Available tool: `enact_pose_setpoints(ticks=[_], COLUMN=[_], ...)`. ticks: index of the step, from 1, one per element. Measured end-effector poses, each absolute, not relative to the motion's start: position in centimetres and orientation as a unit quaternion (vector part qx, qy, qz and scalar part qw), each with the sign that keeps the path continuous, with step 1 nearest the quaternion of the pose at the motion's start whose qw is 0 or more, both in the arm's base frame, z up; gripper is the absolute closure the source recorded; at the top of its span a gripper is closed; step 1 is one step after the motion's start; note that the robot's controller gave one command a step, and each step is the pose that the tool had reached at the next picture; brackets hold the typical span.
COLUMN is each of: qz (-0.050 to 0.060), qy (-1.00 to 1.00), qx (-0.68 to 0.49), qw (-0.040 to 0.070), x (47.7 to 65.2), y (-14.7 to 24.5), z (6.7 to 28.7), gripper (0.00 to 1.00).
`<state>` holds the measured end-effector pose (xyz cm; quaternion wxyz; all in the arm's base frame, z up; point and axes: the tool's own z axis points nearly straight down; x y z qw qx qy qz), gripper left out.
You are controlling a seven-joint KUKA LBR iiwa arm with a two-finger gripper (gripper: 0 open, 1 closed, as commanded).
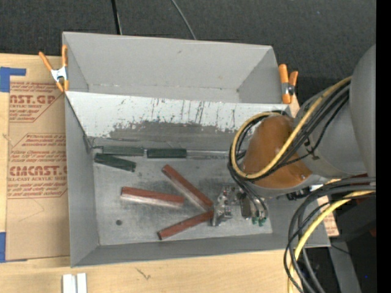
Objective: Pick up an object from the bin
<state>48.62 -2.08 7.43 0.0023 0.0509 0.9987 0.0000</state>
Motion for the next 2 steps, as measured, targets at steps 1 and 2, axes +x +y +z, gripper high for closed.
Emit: enact_pose_setpoints(ticks=[1, 2], qz=[0.0, 0.001], qy=[0.999, 1.0], qx=[0.052, -0.009], qw=[-0.004, 0.0], x=[48.6, 49.9], y=[-1.4, 4.7], z=[11.9, 14.2], gripper=[1.0, 0.0])
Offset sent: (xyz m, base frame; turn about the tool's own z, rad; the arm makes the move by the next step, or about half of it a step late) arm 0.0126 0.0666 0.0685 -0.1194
